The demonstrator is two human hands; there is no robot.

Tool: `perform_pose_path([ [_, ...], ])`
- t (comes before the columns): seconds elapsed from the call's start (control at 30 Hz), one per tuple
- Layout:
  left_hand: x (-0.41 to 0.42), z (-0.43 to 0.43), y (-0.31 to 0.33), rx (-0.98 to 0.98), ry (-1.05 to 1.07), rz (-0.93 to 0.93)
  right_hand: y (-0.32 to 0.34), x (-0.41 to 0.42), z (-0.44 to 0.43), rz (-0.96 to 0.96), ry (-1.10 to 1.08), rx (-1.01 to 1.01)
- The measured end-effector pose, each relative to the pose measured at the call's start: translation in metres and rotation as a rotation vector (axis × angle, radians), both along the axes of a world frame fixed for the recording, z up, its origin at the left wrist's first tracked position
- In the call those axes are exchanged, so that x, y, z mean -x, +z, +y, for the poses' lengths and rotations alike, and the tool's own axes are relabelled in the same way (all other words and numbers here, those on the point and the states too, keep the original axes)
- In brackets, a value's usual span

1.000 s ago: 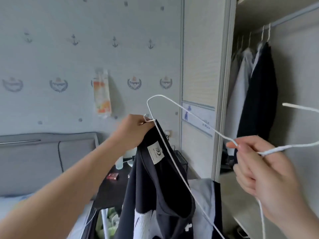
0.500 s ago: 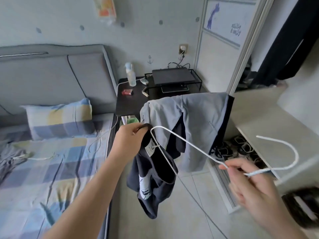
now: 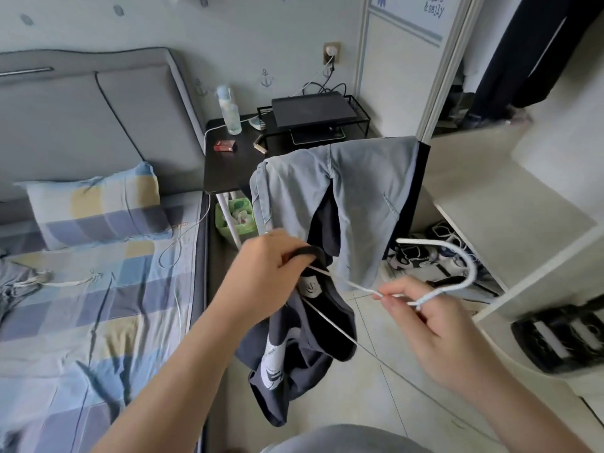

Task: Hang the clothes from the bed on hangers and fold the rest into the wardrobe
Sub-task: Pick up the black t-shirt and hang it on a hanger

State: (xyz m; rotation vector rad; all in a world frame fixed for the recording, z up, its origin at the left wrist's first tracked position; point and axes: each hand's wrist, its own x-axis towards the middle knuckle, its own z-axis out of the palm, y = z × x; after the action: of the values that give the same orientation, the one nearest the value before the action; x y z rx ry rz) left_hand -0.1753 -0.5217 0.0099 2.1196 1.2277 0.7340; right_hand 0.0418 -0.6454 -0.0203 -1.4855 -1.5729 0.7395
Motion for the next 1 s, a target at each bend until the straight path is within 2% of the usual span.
perform_pose_path([
  [0.07, -0.014, -0.018, 0.005, 0.026, -0.090, -0.010, -0.009, 0.008, 0.009, -0.018, 0.008, 0.020],
  [0.23, -0.025, -0.036, 0.005, 0.039, -0.196, 0.069, -0.019, 0.017, 0.012, 0.147, -0.015, -0.025],
  [0.4, -0.013, -0.033, 0.005, -0.285, -0.250, 0.431, -0.016, 0.004, 0.003, 0.176, 0.046, -0.100],
  [0.6, 0.000, -0.021, 0.011, -0.268, -0.327, 0.299, -0.012, -0.026, 0.008, 0.212, 0.052, -0.066],
  [0.77, 0.015, -0.014, 0.014, -0.238, -0.207, 0.193, -0.016, -0.054, 0.006, 0.172, 0.017, -0.005],
  [1.0, -0.006, -0.039, 0.009, -0.261, -0.223, 0.205, -0.013, -0.031, 0.006, 0.117, 0.038, -0.018],
])
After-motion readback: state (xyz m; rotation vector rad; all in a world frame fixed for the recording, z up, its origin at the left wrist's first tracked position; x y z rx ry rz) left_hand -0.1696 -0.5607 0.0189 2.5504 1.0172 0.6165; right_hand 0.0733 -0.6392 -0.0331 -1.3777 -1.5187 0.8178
